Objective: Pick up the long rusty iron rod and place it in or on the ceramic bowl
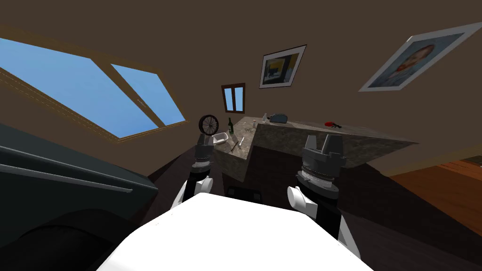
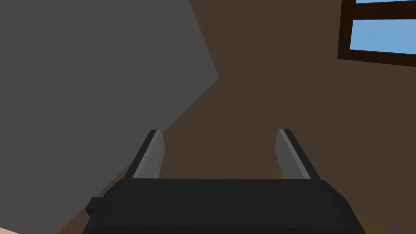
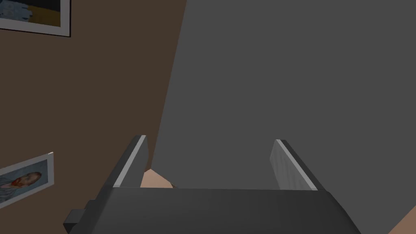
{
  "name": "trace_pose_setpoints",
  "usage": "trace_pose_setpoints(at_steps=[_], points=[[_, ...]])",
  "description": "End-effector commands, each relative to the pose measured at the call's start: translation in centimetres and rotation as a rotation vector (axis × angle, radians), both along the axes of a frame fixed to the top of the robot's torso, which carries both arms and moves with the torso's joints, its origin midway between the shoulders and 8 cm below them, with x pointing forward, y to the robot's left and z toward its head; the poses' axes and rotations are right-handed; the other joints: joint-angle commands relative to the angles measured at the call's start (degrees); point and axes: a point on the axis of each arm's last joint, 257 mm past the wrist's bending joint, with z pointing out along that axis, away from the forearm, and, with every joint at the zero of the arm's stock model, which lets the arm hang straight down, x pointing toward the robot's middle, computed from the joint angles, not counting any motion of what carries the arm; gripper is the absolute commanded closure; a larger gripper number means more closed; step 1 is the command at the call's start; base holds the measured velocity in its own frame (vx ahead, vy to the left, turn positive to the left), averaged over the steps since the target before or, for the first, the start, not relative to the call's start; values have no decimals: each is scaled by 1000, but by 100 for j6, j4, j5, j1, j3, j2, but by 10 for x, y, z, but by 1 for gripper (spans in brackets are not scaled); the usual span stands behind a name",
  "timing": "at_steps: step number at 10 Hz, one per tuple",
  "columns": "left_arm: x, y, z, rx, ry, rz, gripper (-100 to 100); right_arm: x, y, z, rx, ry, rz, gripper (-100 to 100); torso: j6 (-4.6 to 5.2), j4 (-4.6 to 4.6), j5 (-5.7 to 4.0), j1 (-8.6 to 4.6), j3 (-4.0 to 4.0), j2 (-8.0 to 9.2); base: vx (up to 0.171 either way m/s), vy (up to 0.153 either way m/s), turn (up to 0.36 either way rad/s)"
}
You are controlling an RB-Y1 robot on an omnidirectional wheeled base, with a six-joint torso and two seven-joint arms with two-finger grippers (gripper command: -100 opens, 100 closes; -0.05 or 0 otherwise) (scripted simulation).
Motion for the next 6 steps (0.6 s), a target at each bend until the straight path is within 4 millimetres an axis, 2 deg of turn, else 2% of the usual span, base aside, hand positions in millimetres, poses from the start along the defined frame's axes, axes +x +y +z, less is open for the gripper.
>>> trace_pose_setpoints(at_steps=[1, 6], points=[[2, 3, -7, 40, 32, 12, -100, 0, 0, 0, 0, 0, 0, 0, 0, 0, 0, 0, 0, 0, -55, -12, -92], [12, 24, -41, 179, 187, 74, -100, 0, 0, 0, 0, 0, 0, 0, 2, 12, -2, -8, 31, 53, -127, -29, -146]])
